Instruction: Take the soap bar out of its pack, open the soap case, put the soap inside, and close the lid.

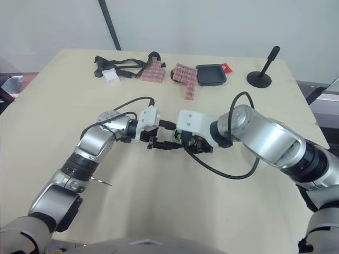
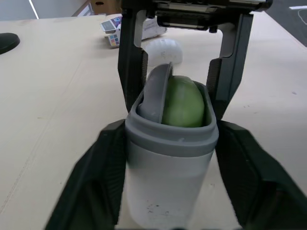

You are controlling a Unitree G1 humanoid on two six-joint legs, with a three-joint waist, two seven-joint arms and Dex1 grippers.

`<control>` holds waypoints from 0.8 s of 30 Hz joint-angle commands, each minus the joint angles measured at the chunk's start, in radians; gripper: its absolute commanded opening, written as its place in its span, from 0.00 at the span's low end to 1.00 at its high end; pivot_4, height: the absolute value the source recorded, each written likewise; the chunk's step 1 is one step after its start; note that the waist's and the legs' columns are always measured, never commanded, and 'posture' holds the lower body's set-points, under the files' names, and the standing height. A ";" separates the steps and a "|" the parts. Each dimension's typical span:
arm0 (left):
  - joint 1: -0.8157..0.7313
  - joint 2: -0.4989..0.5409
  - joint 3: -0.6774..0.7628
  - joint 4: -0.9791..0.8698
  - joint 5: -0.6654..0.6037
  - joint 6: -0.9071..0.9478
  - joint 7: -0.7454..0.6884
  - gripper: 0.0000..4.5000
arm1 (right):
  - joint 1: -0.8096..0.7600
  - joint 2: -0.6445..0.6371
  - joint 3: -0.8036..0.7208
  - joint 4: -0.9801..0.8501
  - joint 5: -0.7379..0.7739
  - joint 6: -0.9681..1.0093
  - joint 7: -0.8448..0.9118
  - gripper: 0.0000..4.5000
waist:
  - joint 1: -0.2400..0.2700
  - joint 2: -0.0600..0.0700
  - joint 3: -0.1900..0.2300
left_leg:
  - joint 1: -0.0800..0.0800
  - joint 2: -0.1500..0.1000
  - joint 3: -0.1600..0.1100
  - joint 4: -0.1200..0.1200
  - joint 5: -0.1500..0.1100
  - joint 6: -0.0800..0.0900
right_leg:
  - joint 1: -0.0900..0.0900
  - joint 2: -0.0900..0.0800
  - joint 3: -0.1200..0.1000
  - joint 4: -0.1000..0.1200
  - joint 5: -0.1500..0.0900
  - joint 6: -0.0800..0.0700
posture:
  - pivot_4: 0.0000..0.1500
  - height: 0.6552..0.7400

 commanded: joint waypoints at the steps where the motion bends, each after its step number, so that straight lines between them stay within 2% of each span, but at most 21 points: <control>1: -0.012 -0.012 0.001 -0.014 0.002 -0.012 0.015 0.43 | -0.011 0.006 -0.037 -0.026 -0.015 -0.009 -0.003 0.49 | 0.000 0.000 0.000 | 0.000 0.000 0.000 0.000 0.000 0.000 | 0.000 0.000 0.000 0.000 0.000 0.000 | 1.00 1.00; 20: -0.006 -0.033 0.020 0.003 0.013 -0.053 0.042 0.43 | 0.017 0.026 -0.054 -0.016 -0.059 -0.060 -0.010 0.49 | 0.000 0.000 0.000 | 0.000 0.001 0.000 0.001 0.000 0.000 | 0.000 0.000 0.000 0.001 0.000 0.000 | 1.00 1.00; 21: -0.005 -0.037 0.028 0.008 0.013 -0.076 0.048 0.43 | 0.022 0.028 -0.059 -0.016 -0.059 -0.061 -0.010 0.69 | 0.000 0.000 0.000 | 0.000 0.001 0.000 0.001 0.000 0.000 | 0.000 0.000 0.000 0.001 0.000 0.000 | 1.00 1.00; 24: -0.002 -0.044 0.046 0.020 0.006 -0.106 0.057 0.43 | 0.042 0.023 -0.071 -0.020 -0.059 -0.069 -0.005 0.90 | 0.002 0.000 0.000 | 0.000 0.001 0.000 0.002 0.000 0.000 | 0.000 0.000 0.000 0.001 0.000 0.000 | 1.00 1.00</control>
